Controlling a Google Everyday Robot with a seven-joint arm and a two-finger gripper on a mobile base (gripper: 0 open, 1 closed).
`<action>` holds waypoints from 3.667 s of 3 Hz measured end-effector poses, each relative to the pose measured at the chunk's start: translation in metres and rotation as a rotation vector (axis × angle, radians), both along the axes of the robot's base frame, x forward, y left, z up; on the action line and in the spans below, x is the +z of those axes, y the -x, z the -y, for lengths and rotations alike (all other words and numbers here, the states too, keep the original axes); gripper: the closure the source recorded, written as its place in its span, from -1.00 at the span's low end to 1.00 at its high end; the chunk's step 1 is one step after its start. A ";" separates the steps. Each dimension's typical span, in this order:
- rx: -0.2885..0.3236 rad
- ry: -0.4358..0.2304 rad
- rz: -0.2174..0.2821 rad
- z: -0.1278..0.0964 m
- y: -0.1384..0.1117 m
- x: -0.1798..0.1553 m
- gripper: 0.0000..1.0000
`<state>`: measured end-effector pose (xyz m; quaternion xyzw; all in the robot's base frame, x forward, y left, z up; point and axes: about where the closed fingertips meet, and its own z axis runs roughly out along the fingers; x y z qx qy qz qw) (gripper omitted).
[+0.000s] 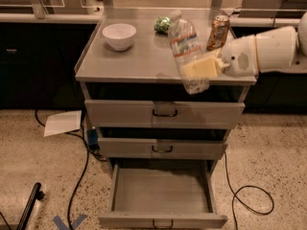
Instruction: Pick water bottle from bottom drawer and place on counter
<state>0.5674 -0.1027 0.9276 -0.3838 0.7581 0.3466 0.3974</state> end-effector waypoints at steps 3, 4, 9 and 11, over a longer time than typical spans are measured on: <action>-0.062 0.048 -0.014 -0.061 -0.106 0.003 1.00; -0.047 0.086 -0.059 -0.093 -0.126 -0.016 1.00; -0.076 0.167 -0.143 -0.116 -0.156 -0.045 0.16; -0.076 0.167 -0.143 -0.116 -0.156 -0.045 -0.77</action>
Offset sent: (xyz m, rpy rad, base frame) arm 0.1210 0.0571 0.0201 -0.0485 -0.0178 -0.0939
